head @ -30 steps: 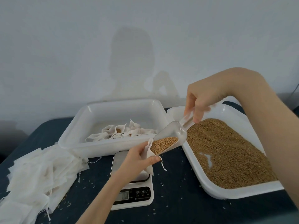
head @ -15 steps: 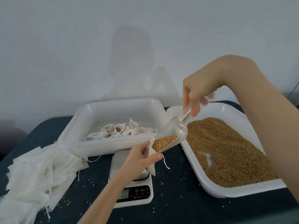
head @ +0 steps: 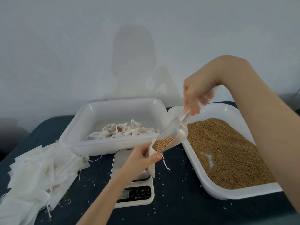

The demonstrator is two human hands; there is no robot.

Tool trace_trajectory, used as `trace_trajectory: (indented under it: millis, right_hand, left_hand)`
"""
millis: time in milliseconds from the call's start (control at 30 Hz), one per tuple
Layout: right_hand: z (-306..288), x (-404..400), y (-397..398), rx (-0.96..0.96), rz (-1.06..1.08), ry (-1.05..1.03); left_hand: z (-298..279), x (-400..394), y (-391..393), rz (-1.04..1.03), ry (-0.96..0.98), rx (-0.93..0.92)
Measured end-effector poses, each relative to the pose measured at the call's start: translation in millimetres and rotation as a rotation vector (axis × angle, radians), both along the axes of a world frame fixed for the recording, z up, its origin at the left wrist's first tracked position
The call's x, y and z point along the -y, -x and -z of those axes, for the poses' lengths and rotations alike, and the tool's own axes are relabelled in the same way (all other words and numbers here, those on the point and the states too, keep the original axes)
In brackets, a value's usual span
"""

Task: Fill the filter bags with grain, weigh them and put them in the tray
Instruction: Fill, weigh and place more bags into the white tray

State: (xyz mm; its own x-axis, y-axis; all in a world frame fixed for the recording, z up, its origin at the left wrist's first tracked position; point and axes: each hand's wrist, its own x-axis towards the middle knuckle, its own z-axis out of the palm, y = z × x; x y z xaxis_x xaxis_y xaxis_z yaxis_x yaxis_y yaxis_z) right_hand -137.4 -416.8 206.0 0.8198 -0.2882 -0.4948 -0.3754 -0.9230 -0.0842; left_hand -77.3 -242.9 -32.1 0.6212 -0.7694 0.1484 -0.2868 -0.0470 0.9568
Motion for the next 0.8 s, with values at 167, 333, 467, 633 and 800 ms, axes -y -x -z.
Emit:
trace_trajectory:
  millis: [167, 333, 467, 633, 800]
  right_hand:
    - [1.0, -0.7, -14.3, -0.023, 0.009, 0.028]
    - [14.9, 18.5, -2.9, 0.005, -0.139, 0.032]
    - [39.3, 43.7, 12.9, 0.112, -0.152, -0.188]
    - [75.7, 69.6, 24.3, 0.182, -0.169, -0.353]
    - [106.0, 87.5, 32.1, 0.253, -0.162, -0.459]
  left_hand:
    - [6.2, 1.0, 0.8, -0.048, -0.012, 0.013]
    - [6.3, -8.4, -8.4, -0.083, -0.09, 0.042]
    - [-2.6, -14.5, -14.0, -0.097, -0.038, 0.036]
    - [-12.7, -17.9, -16.6, -0.076, 0.014, 0.042]
    - [-16.8, -18.2, -18.2, -0.108, 0.053, 0.002]
